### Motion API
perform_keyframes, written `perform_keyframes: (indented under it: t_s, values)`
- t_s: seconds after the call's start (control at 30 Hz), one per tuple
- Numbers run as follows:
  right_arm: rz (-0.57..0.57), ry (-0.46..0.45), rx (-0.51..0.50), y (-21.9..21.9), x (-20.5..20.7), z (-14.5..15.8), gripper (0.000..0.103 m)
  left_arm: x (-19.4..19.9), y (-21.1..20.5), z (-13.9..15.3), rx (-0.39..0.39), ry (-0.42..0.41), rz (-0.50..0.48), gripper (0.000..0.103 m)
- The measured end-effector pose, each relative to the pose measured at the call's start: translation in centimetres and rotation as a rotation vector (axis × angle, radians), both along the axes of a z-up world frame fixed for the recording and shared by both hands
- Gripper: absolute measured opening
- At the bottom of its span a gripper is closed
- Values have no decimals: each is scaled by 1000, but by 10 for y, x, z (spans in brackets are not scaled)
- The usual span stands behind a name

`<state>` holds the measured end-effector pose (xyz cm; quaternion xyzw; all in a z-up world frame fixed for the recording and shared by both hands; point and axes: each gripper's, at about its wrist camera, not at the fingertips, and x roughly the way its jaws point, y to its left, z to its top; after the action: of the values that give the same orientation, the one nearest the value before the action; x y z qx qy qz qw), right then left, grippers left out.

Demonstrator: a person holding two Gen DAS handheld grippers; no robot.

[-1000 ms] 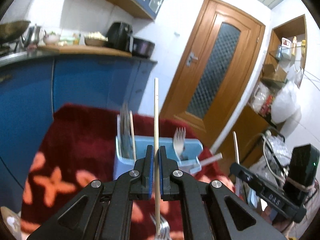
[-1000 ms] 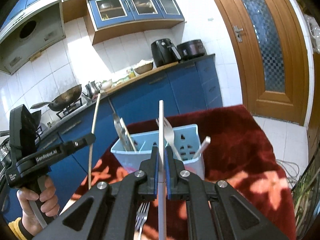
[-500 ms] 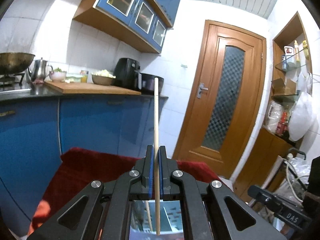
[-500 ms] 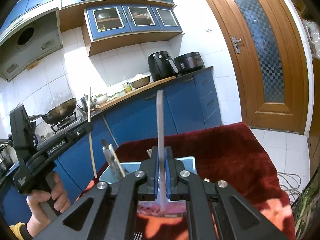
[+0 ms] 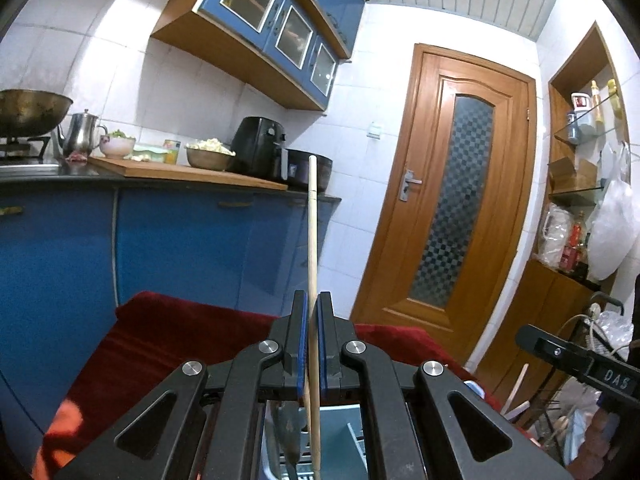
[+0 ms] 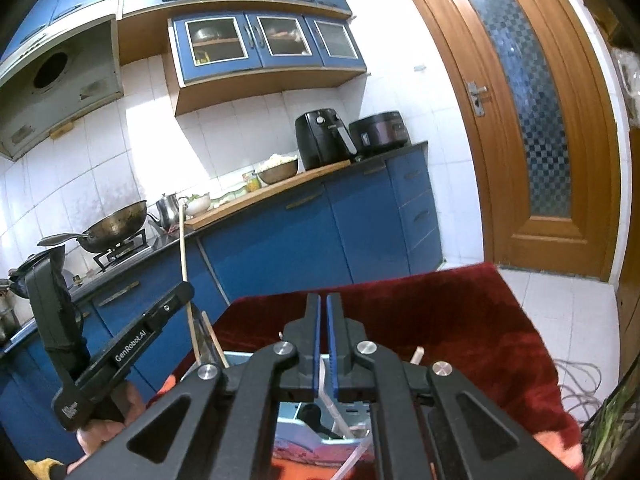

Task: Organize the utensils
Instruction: 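Lower both chopsticks into the holder and open both tools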

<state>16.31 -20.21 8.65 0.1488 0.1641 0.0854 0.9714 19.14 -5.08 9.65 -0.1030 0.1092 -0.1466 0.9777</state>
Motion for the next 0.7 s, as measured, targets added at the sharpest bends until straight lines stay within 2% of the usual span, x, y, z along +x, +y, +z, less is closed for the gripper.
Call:
perform_keyframes:
  t_s: [0.2, 0.43, 0.57, 0.7]
  values:
    - [14, 27, -9, 1, -8, -6, 5, -7, -3, -17, 25, -24, 56, 4]
    - [16, 72, -17, 1, -20, -14, 5, -14, -2, -27, 36, 17, 41, 4]
    - [9, 98, -15, -1, -25, -24, 6, -18, 1, -28, 36, 48, 23, 13]
    - [-8, 123, -19, -3, -27, -31, 9, -23, 4, -28, 37, 66, 8, 15]
